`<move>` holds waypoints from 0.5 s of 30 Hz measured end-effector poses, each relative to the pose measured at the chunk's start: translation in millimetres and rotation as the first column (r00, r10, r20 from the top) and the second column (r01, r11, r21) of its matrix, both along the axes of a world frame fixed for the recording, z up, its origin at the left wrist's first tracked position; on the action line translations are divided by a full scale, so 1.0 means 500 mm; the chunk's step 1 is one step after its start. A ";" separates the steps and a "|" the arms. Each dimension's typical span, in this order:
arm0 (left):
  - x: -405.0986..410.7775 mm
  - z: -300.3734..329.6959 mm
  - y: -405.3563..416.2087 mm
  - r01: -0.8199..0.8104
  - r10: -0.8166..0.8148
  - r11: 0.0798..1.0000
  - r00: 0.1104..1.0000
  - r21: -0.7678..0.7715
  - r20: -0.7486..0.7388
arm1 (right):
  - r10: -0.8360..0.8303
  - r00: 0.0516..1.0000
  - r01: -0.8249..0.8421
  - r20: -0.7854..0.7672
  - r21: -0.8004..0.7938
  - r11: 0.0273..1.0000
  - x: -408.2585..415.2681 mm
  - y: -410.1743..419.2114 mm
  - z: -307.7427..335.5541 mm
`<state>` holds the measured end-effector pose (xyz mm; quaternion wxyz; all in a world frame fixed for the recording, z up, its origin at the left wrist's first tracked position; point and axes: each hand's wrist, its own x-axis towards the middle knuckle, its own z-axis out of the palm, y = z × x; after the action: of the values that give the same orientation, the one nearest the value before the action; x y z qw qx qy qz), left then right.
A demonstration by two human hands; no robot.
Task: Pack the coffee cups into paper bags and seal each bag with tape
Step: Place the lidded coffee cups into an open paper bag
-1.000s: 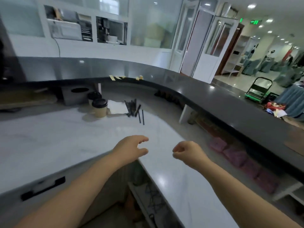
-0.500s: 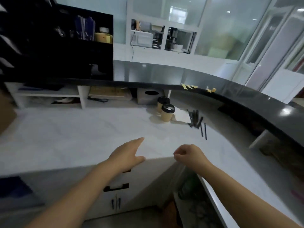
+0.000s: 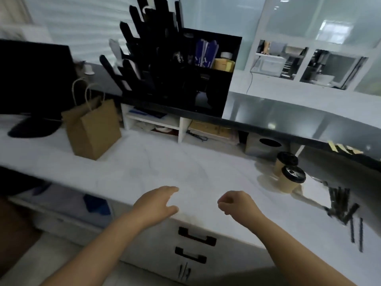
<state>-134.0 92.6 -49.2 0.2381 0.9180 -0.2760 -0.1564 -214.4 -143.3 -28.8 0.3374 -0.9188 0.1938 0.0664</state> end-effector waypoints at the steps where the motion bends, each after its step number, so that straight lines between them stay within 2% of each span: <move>1: 0.013 0.002 0.004 -0.030 0.030 1.000 1.000 0.002 0.007 | 0.022 1.000 -0.022 0.005 0.005 1.000 0.023 -0.001 0.000; 5: 0.066 0.009 0.002 -0.139 0.138 0.990 0.988 0.014 0.070 | 0.123 0.991 -0.123 0.056 -0.004 0.992 0.120 -0.005 0.005; 15: 0.126 -0.003 0.026 -0.371 0.370 0.929 0.927 -0.004 0.061 | 0.358 0.926 -0.359 0.122 -0.021 0.933 0.319 0.037 0.002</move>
<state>-71.2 105.7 -50.8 0.2514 0.9588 -0.1042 -0.0820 -55.1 -124.8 -27.8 0.3319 -0.9407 0.0013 0.0700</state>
